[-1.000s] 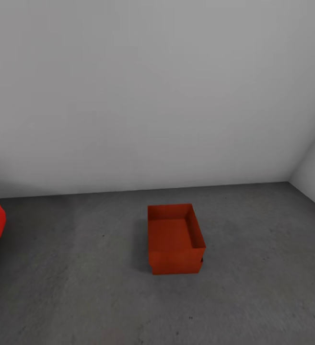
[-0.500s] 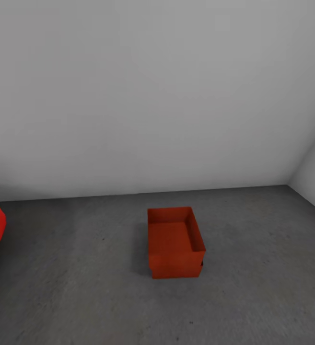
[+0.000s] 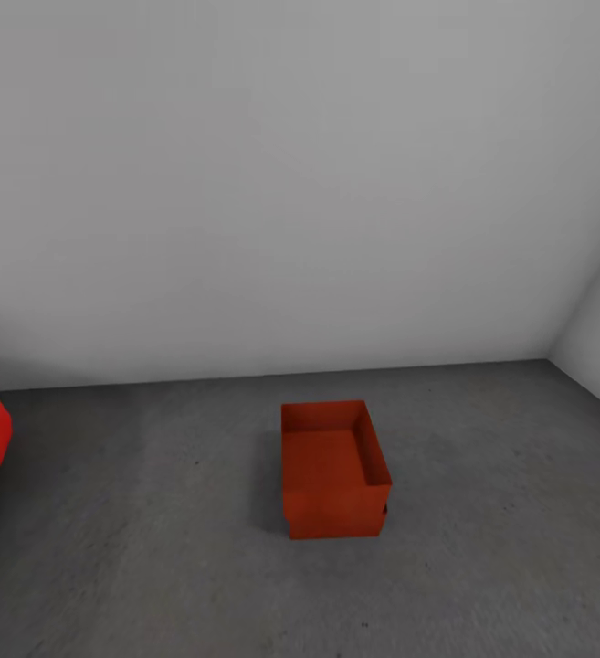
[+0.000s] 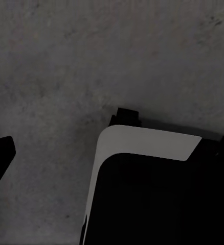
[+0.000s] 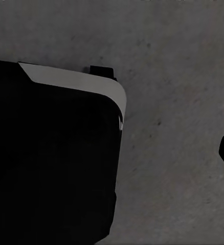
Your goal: Move the two storage containers from the living room to the garage. In the garage, place one container on the floor and stack the other container on top of it (either order is fine).
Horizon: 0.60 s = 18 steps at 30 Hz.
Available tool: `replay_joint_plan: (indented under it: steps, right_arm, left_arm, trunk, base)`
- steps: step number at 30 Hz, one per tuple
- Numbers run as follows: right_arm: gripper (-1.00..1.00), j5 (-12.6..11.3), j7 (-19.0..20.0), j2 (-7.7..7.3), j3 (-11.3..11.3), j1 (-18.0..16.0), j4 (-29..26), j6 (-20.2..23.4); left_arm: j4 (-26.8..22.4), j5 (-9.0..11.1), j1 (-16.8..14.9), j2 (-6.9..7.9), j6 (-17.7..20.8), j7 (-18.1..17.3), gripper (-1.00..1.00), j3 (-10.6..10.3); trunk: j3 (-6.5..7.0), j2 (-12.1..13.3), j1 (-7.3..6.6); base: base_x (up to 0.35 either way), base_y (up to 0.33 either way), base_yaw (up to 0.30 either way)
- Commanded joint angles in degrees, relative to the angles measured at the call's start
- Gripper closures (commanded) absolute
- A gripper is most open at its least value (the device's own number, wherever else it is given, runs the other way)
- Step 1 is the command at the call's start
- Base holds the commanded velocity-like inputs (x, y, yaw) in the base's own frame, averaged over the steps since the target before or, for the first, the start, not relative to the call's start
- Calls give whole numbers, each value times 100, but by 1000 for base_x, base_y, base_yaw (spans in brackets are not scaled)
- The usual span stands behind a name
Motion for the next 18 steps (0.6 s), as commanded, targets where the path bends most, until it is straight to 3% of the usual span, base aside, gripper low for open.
replay_joint_plan:
  steps: [1, 18]
  right_arm:
    - [-100, 44, -40, 2, 34, -6, 20, -22]
    - [-100, 51, 4, 1, 34, 37, 12, -21]
  left_arm:
    - [3, 42, -3, -1, -15, 5, -100, 5]
    - [3, 42, -3, -1, -15, 5, -100, 5]
  trunk:
    - [4, -3, 0]
    - [163, -3, 0]
  base:
    - [0, 0, 0]
    - [0, 0, 0]
